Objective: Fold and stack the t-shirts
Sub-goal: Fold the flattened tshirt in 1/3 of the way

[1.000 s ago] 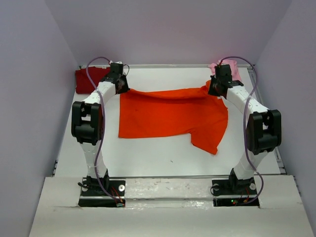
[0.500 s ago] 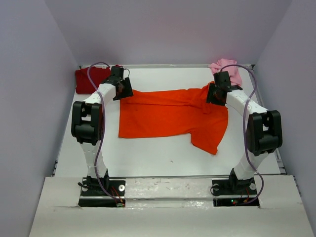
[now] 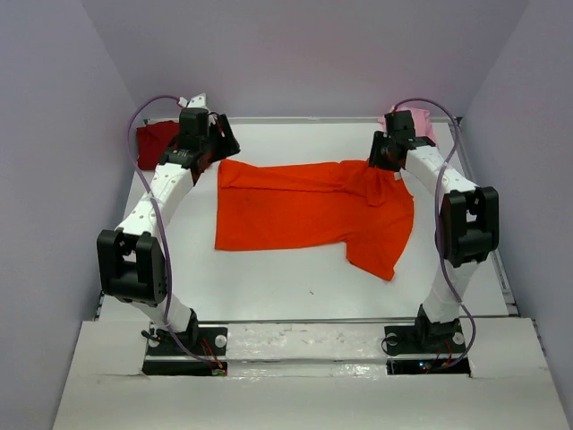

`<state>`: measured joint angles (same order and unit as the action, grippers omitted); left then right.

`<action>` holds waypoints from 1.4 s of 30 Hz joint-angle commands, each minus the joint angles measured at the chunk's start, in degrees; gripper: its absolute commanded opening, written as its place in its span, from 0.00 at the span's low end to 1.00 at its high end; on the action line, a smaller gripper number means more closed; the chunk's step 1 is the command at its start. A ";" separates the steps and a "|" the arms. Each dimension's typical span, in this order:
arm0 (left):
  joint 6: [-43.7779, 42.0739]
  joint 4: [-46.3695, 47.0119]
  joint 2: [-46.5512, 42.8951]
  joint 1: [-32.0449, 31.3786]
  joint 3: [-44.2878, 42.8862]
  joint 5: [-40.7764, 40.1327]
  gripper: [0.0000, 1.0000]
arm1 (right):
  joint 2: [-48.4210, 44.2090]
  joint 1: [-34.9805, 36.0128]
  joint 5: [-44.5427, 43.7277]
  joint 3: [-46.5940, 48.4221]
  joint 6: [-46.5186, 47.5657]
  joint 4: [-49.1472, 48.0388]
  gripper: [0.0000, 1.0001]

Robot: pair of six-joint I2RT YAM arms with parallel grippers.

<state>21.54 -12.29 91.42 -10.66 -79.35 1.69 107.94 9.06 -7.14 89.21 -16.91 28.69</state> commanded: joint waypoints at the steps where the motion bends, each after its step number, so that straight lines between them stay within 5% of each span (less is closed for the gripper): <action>1: 1.22 2.10 -0.89 -0.77 1.57 6.47 0.74 | 5.16 -0.27 8.78 1.93 0.29 -1.79 0.50; 13: 1.75 2.89 -2.56 -0.77 2.36 8.94 0.74 | 13.87 -0.27 17.42 7.56 1.61 -1.97 0.49; 18: 1.66 2.98 -2.12 -0.77 2.45 9.47 0.74 | 13.79 -0.27 16.63 6.95 1.96 -1.97 0.26; 20: 1.66 2.98 -1.94 -0.77 2.45 9.73 0.74 | 13.09 -0.27 16.37 6.42 2.23 -1.97 0.09; 24: 1.58 3.15 -2.21 -0.77 2.71 9.91 0.74 | 12.82 -0.27 15.14 5.98 2.67 -1.97 0.00; 28: 1.31 3.33 -2.30 -0.86 2.89 10.26 0.74 | 12.64 -0.27 16.62 6.06 2.93 -2.06 0.33; 30: 1.40 3.33 -2.21 -0.86 2.89 10.26 0.74 | 12.82 -0.27 17.50 6.68 2.84 -2.06 0.41; 42: 1.14 3.77 -2.56 -0.86 3.06 10.70 0.74 | 16.42 2.01 19.27 11.42 1.61 -1.53 0.51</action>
<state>23.05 -10.33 91.05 -11.51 -77.23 10.87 123.15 9.98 10.98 97.21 -14.98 27.94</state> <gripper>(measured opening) 0.739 0.510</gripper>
